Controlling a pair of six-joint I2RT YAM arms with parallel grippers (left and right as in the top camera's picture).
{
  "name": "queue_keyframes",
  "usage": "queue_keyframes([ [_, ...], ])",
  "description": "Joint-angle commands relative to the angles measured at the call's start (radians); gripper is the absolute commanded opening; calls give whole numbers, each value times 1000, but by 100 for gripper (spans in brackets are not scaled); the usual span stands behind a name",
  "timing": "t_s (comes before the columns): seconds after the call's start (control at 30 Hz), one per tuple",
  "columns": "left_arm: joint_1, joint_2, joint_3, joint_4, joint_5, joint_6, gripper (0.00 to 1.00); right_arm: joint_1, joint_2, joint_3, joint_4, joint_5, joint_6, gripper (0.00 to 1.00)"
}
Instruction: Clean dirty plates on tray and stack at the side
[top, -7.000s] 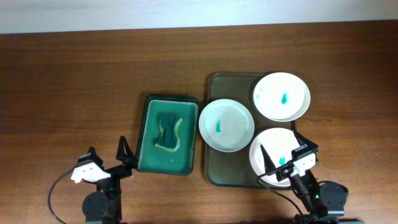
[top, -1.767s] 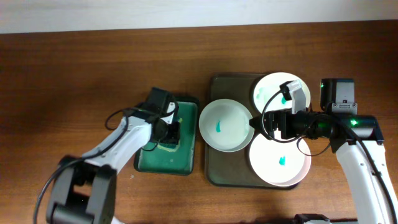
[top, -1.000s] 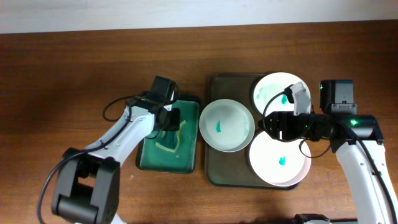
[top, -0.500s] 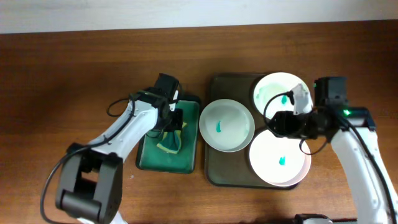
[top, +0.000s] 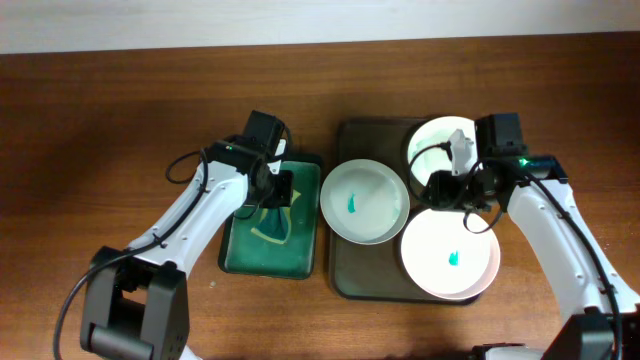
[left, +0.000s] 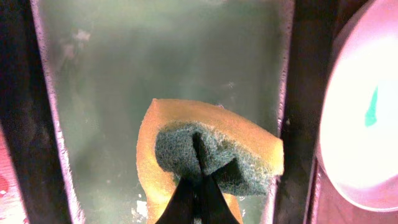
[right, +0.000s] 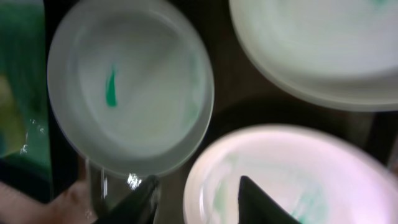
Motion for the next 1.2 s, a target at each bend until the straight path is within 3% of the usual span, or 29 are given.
queue_keyframes([
  [0.0,-5,-24,109,-27,21,39,0,26,74,16,63,31,16,35],
  [0.33,-7,-23,159,-21,130,38,0,96,340,16,216,36,-6,28],
  [0.43,-27,-23,159,5,134,38,0,96,352,16,237,51,0,17],
  [0.5,-51,-21,159,37,134,38,0,96,352,16,240,83,24,5],
  [0.73,-112,4,159,148,134,-47,0,97,348,19,227,81,24,4],
  [0.83,-112,12,159,158,134,-57,0,97,353,3,232,80,24,13],
  [0.93,-112,12,159,158,134,-57,0,97,371,-10,262,79,24,13],
  [1.07,-112,12,159,159,134,-57,0,97,387,-10,277,50,24,4],
  [1.17,-112,12,159,167,134,-57,0,95,386,-10,274,59,25,4],
])
